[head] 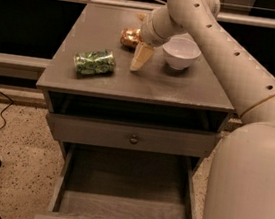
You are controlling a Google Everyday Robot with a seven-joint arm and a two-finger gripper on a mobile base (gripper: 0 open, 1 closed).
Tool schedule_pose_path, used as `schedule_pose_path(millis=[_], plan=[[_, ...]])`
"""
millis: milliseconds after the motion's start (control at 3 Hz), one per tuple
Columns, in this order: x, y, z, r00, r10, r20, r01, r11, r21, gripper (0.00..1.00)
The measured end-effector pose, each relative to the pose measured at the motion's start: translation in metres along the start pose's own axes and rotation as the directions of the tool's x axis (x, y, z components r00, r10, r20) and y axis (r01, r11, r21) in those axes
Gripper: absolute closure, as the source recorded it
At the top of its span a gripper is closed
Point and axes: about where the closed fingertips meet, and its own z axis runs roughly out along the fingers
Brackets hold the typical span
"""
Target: Pick orange can from middle drawer and place on counter
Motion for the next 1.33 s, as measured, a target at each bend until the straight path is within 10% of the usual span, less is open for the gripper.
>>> schedule_pose_path(millis=[667, 1333], plan=[[-0.001, -0.004, -0.003, 1.000, 0.000, -0.025, 0.000, 0.9999, 0.011, 0.00], [-0.026, -0.031, -0.070, 0.994, -0.047, -0.097, 0.061, 0.9878, 0.144, 0.00]])
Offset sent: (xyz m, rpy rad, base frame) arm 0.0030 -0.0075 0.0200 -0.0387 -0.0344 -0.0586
